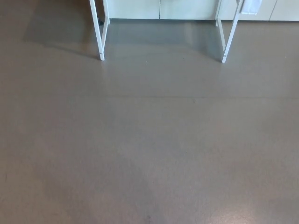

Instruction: The robot walk towards a table in front and then clicks the light switch button using the right hand's index finger

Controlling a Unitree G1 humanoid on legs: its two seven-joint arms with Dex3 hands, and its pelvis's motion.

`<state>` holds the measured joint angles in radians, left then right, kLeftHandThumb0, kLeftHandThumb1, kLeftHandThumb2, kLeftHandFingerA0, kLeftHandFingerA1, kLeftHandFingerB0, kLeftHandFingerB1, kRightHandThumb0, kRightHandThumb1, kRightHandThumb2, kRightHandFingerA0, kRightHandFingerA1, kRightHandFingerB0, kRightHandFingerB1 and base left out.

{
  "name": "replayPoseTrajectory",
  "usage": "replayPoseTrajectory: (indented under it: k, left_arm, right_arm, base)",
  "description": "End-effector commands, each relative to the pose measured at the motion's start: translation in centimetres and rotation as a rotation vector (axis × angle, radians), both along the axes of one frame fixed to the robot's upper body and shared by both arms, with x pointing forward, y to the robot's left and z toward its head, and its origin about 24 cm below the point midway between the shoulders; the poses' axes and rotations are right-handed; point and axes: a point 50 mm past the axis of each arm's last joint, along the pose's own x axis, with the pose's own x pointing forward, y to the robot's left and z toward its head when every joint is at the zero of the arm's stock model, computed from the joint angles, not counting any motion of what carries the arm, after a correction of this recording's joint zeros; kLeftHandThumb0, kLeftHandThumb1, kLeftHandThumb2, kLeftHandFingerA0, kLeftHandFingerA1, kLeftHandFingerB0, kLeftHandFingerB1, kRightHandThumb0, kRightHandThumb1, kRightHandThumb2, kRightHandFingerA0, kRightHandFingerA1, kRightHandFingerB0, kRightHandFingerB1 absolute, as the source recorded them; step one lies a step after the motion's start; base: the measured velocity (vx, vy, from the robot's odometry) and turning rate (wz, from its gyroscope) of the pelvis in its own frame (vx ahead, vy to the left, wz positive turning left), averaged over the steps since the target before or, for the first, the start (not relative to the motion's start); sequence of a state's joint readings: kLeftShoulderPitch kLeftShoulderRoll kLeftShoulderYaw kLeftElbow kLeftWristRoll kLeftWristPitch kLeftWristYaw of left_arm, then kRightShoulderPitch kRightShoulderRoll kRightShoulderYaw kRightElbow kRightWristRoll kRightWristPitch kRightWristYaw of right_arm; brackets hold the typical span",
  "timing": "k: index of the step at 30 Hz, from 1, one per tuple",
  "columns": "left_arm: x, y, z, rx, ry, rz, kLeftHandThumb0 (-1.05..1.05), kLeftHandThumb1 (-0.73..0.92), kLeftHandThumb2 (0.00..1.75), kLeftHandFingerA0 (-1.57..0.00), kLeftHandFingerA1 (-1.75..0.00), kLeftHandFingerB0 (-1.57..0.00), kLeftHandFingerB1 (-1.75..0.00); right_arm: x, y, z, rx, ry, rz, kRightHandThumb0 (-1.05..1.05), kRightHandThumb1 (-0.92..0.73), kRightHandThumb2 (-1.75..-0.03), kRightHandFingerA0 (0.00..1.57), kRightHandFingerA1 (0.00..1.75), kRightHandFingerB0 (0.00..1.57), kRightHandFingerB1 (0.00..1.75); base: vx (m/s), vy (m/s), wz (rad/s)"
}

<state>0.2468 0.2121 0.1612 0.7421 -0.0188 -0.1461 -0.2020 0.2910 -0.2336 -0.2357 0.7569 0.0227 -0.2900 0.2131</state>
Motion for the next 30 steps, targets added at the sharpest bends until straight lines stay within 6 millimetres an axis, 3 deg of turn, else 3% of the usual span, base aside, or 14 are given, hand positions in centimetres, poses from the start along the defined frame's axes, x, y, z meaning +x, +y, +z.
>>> replayPoseTrajectory:
  k: [1,6,7,17,30]
  left_arm:
    - [0.35,0.9,0.74,-0.016,-0.071,-0.025,-0.23,0.46,0.93,-0.23,-0.57,-0.11,-0.5]
    - [0.12,0.7,0.5,-0.018,-0.074,-0.014,-0.23,0.45,0.93,-0.27,-0.6,-0.13,-0.51]
    - [0.04,0.73,0.47,-0.016,-0.072,-0.015,-0.23,0.45,0.93,-0.26,-0.59,-0.14,-0.51]
    - [0.05,0.76,0.42,-0.014,-0.074,-0.019,-0.23,0.45,0.93,-0.26,-0.59,-0.14,-0.51]
    - [0.05,0.78,0.4,-0.014,-0.075,-0.019,-0.23,0.45,0.93,-0.26,-0.59,-0.14,-0.51]
  right_arm:
    - [-0.31,-0.21,0.7,0.002,-0.067,0.036,-0.5,-0.59,-0.79,0.31,0.47,0.19,0.42]
    - [-0.4,-0.37,0.72,-0.005,-0.076,0.047,-0.51,-0.58,-0.78,0.32,0.47,0.19,0.42]
    - [-0.49,-0.36,0.68,-0.006,-0.075,0.05,-0.46,-0.7,-0.62,0.38,0.39,0.22,0.33]
    - [-0.52,-0.42,0.64,-0.008,-0.081,0.057,-0.46,-0.7,-0.62,0.38,0.39,0.22,0.33]
    - [-0.54,-0.44,0.61,-0.008,-0.084,0.058,-0.46,-0.7,-0.62,0.38,0.39,0.22,0.33]
  base:
    - [0.0,0.0,0.0]
    - [0.0,0.0,0.0]
    - [0.0,0.0,0.0]
    - [-0.01,0.028,0.07]
    - [0.12,0.193,-0.16]
